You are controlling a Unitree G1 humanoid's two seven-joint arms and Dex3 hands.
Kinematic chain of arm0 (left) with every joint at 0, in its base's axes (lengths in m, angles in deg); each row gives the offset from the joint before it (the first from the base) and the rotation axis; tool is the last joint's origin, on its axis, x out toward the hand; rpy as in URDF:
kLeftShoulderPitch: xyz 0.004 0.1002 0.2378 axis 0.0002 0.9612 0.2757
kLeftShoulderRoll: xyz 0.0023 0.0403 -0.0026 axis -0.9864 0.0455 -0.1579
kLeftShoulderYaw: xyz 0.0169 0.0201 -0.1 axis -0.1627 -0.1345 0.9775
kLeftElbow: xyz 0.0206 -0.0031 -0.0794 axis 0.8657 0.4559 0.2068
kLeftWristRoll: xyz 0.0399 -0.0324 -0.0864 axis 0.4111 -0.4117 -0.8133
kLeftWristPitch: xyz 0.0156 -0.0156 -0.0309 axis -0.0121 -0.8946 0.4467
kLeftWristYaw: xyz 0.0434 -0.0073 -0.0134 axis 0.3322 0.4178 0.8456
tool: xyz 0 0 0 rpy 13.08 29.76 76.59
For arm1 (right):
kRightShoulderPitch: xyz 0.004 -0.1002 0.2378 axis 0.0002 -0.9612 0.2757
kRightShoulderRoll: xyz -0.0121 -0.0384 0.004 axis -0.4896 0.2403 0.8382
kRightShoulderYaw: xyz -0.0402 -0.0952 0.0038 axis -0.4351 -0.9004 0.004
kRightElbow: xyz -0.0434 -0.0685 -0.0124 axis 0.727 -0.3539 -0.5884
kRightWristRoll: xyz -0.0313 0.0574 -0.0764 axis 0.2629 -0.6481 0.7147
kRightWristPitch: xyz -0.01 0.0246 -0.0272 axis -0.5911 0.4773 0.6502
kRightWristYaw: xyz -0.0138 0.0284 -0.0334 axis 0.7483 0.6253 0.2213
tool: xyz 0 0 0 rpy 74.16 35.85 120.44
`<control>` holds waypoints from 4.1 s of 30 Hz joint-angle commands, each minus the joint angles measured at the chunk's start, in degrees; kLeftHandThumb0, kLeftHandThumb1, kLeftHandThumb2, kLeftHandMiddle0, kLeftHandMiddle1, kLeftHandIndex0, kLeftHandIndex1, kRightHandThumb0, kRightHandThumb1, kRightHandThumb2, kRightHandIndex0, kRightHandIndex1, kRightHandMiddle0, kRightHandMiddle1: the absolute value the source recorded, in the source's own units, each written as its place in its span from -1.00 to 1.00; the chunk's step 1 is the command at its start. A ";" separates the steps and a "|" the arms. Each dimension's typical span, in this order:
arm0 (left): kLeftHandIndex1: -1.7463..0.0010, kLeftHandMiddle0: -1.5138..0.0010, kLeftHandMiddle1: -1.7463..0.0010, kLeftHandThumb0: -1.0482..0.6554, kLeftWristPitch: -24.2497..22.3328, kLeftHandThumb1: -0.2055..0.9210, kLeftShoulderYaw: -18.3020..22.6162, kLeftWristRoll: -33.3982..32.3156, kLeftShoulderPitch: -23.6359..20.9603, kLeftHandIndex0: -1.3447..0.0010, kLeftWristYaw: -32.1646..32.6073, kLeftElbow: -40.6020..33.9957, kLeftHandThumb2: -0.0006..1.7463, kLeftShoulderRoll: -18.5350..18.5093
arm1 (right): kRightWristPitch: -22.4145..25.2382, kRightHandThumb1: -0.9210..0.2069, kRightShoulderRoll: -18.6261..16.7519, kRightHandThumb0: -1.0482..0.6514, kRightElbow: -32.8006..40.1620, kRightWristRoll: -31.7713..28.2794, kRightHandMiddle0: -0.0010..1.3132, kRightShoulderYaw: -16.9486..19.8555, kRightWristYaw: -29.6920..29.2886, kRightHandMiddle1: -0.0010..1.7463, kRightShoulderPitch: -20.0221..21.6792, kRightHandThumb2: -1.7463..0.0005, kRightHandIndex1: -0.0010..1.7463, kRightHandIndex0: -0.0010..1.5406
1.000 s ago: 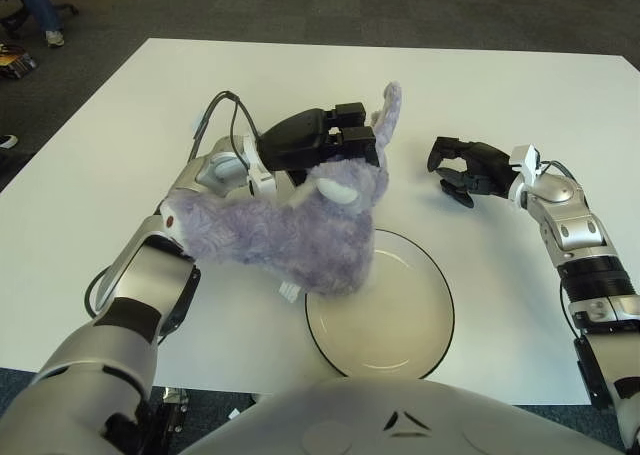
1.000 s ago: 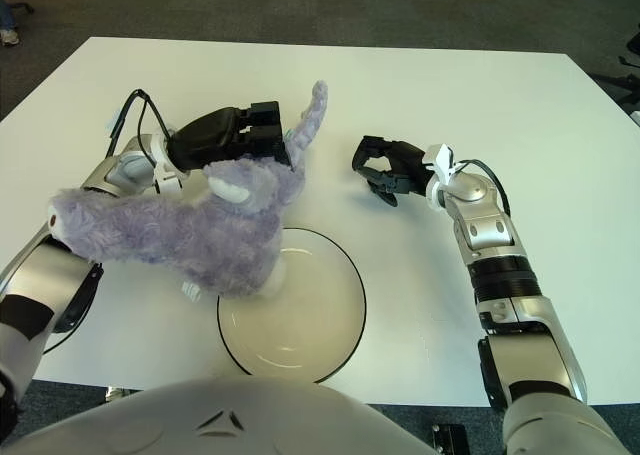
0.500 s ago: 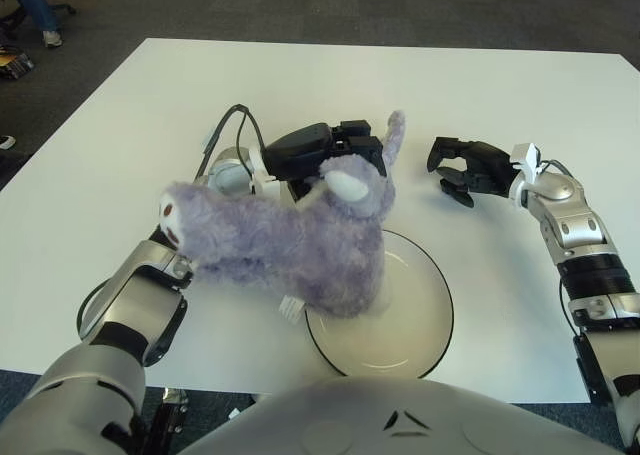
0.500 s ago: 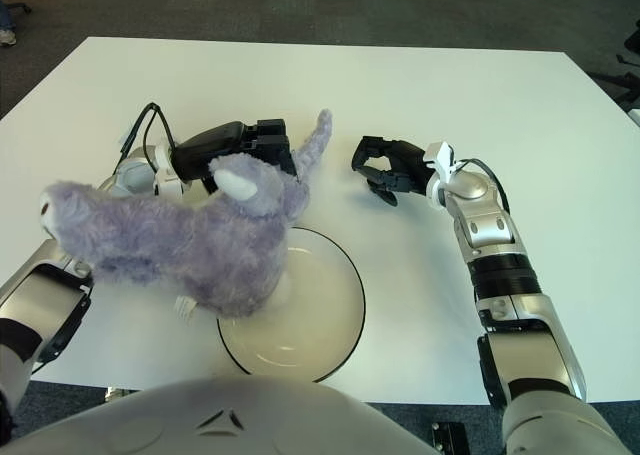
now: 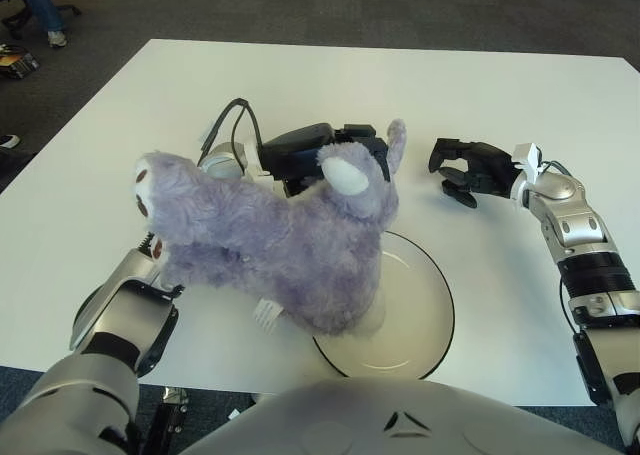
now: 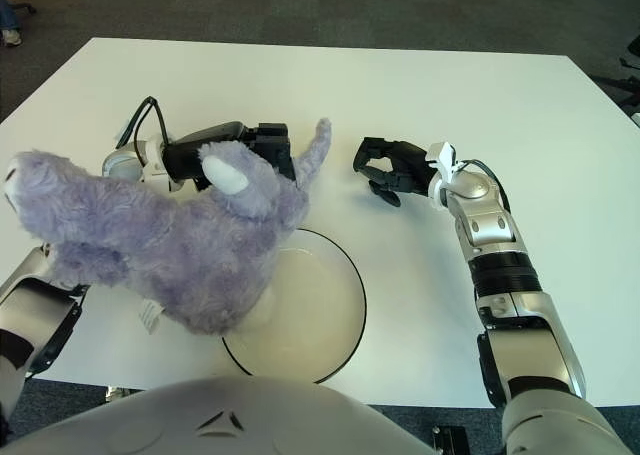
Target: Put the doll into the plate.
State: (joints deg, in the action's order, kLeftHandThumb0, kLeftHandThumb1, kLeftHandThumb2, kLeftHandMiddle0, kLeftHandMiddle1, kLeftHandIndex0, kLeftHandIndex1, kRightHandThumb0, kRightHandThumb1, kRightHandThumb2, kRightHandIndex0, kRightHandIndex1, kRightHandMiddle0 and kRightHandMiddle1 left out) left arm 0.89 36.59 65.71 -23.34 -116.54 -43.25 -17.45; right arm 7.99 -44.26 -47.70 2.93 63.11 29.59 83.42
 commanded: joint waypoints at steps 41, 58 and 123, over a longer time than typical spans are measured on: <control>-0.92 -0.11 -1.00 -0.20 -11.18 0.80 1.39 3.20 1.24 0.53 -8.48 -7.11 -0.30 2.63 | 2.00 -1.00 -0.37 -0.18 -2.42 3.63 -0.57 -3.02 -1.85 0.89 -5.96 0.51 1.00 0.61; -0.08 0.87 -0.82 -0.75 -5.43 1.00 0.85 -0.68 -0.07 0.99 -12.69 -2.80 -0.45 4.43 | 4.41 -1.00 -0.08 -0.18 -0.12 3.70 -0.61 -2.97 -2.63 0.92 -6.29 0.48 1.00 0.61; 0.82 1.00 0.99 -0.57 37.49 1.00 3.78 14.12 -13.76 1.00 2.35 29.06 -0.28 5.37 | 8.77 -0.30 0.25 -0.33 5.87 3.55 -0.75 -2.42 -3.88 0.35 -8.12 0.03 1.00 0.50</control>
State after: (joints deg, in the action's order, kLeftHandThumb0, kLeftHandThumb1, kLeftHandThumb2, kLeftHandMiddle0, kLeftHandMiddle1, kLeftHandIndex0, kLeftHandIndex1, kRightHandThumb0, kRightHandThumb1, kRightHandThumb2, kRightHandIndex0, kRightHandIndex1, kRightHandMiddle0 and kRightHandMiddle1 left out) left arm 35.53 37.92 77.91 -34.72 -116.63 -19.53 -12.23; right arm 15.07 -43.76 -36.96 5.71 61.87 23.84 79.83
